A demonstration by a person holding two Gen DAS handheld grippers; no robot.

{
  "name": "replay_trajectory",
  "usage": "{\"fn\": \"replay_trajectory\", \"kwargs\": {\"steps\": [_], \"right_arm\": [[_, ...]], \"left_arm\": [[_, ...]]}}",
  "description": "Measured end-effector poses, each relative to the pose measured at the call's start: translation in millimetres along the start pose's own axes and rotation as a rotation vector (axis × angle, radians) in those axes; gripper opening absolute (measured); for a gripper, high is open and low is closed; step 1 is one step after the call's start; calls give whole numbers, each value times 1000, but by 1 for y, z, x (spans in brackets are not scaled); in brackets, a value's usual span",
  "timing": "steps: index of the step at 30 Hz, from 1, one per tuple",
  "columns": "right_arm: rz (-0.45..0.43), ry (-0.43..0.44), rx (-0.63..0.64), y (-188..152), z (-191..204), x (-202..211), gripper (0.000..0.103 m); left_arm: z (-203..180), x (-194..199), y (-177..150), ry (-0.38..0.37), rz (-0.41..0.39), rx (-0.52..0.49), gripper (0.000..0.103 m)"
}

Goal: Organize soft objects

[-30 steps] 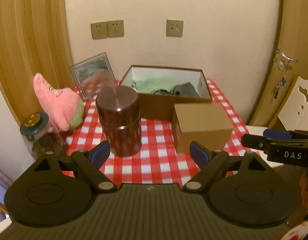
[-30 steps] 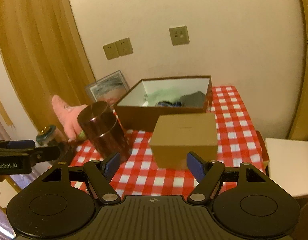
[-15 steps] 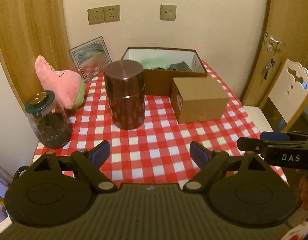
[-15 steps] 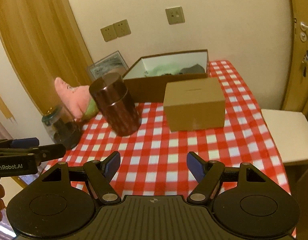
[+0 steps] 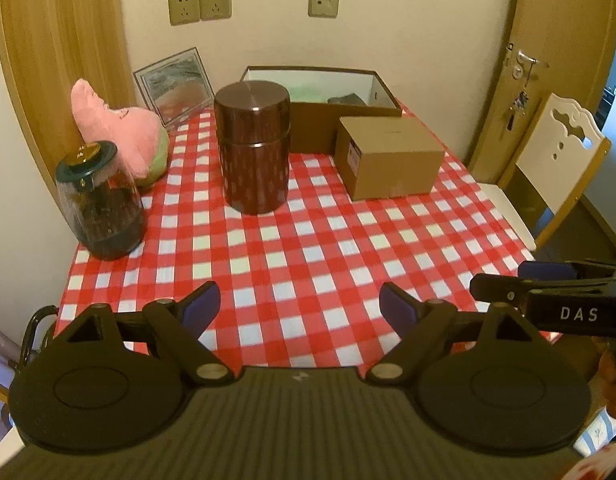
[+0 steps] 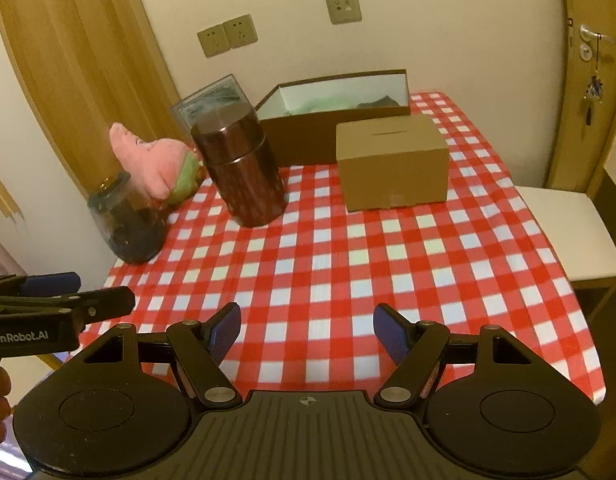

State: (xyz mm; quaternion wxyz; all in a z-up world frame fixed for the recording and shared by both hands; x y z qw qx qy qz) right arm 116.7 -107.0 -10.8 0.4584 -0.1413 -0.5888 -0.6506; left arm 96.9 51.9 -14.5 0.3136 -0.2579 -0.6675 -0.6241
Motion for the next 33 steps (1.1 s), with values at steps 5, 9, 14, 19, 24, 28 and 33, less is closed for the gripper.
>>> {"fn": "replay_trajectory", "kwargs": {"steps": [5,9,14,19,24,28,33], "right_arm": [[6,-1,13,-7,5,5,73],[19,13,33,-12,6,7,73],[31,29,43,-13,4,9,73],[35,33,39,-14,1,10,73],[42,32,46,-18,1,11,73],[39,32,45,-18,2,12,73],[34,30,44,-17,1,12,73]], "left_arm": [[-2,4,-12,-13,16,5,85],[-3,5,-17,-1,23,18,85],[-9,6,-20,10,36,32,85],[-12,10,-22,10,39,35,85],[-14,11,-24,9,39,35,85],[-15,11,-24,9,36,34,85],[-16,11,-24,7,34,35,85]]}}
Point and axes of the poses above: each gripper's, at about its wrist camera, not at the fingertips, and x roughly against the way its jaws point, z to its left, y to its top, the point moved 7 cm from there along -x, roughly the way its jaws point
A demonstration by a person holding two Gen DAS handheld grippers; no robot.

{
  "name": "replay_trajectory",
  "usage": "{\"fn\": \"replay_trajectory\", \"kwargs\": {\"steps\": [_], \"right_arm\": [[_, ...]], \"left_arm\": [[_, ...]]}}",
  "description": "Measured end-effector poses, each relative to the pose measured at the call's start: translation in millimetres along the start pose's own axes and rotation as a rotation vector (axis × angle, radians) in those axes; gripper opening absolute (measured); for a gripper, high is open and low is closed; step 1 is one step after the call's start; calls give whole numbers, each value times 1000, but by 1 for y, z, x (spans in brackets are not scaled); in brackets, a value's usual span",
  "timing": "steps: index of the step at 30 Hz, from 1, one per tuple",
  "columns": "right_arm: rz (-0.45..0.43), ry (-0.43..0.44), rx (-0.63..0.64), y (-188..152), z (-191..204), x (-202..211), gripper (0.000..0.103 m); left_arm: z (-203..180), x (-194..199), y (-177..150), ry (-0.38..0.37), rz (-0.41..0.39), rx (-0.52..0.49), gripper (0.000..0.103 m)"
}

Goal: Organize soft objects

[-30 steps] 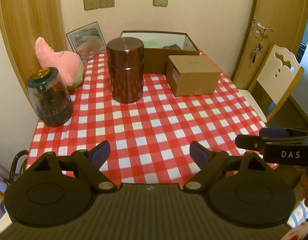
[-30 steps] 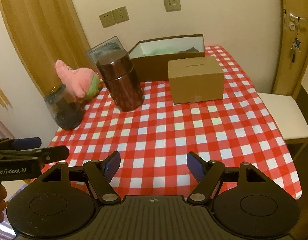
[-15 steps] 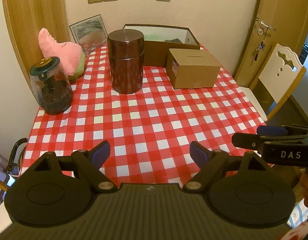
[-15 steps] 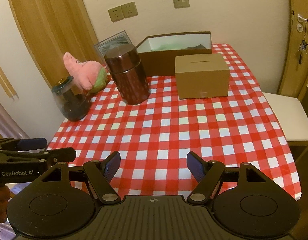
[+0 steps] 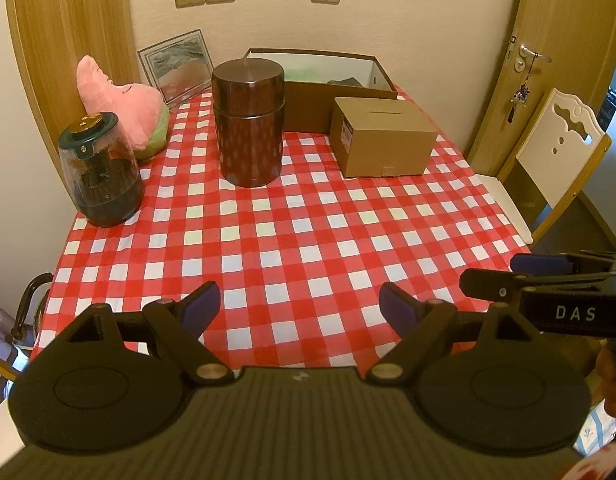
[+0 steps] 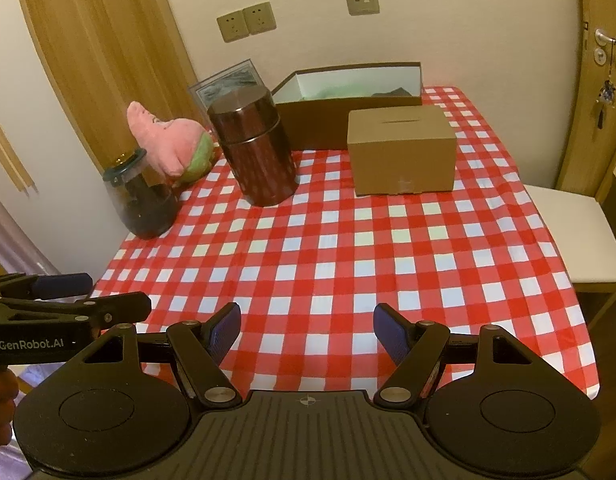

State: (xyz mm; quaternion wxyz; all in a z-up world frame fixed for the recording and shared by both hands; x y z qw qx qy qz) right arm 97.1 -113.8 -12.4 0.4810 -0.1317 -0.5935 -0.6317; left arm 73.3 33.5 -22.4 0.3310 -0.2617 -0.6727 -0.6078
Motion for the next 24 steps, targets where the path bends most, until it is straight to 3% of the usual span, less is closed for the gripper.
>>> {"fn": "replay_trajectory", "kwargs": {"steps": [24], "right_arm": [[-2,0,2,2,0,-2,73]], "left_arm": [[2,-1,2,-2,-2,-1,85]]}}
Point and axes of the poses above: each gripper's, at about its wrist camera, not at the fingertips, and x roughly against the way its jaws point, z to its left, y to its top, the point moved 7 cm from there along -x, roughly the way its jaws point
